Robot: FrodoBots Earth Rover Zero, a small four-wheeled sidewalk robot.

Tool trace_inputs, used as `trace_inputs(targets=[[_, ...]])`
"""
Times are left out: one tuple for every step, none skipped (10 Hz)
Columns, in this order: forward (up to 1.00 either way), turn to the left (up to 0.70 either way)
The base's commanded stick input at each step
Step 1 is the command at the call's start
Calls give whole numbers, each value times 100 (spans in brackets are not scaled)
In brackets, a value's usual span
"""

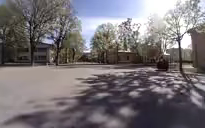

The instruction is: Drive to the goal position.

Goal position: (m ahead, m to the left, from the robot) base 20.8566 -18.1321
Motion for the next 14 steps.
trace_inputs(targets=[[100, 0], [100, 0], [100, 0], [100, 0], [100, 0], [100, 0], [100, 0], [100, 0], [100, 0], [100, 0], [100, 0], [100, 0], [100, 0], [100, 0]])
